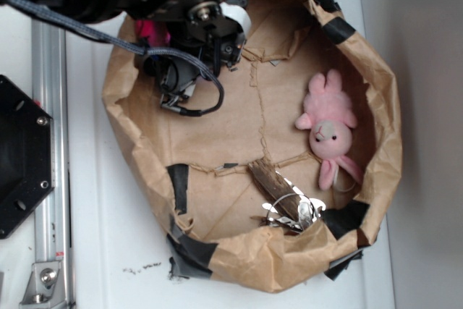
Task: Grab the black box.
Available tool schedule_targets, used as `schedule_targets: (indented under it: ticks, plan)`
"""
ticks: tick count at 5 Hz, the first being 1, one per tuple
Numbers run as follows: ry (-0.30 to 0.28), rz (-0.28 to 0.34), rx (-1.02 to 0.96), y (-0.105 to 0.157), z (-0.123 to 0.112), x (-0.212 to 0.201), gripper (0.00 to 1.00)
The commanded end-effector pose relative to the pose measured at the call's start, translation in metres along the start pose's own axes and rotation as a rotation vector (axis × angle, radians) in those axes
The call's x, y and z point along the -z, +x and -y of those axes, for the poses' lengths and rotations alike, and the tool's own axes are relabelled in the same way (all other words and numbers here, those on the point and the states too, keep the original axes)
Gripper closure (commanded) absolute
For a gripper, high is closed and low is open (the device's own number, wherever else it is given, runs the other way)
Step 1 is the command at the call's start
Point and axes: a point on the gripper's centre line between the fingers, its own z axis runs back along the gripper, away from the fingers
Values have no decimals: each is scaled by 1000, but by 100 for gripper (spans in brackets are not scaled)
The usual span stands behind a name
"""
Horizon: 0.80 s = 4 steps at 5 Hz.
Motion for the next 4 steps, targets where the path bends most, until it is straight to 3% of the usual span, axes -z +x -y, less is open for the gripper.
schedule_targets:
  ticks: [1, 2, 3, 4]
  plan:
    - [29, 140, -24, 20, -14, -74, 100]
    - [34, 176, -7, 32, -8, -98, 100]
    - [60, 181, -12, 54, 16, -119, 100]
    - [42, 177, -94, 73, 46, -127, 100]
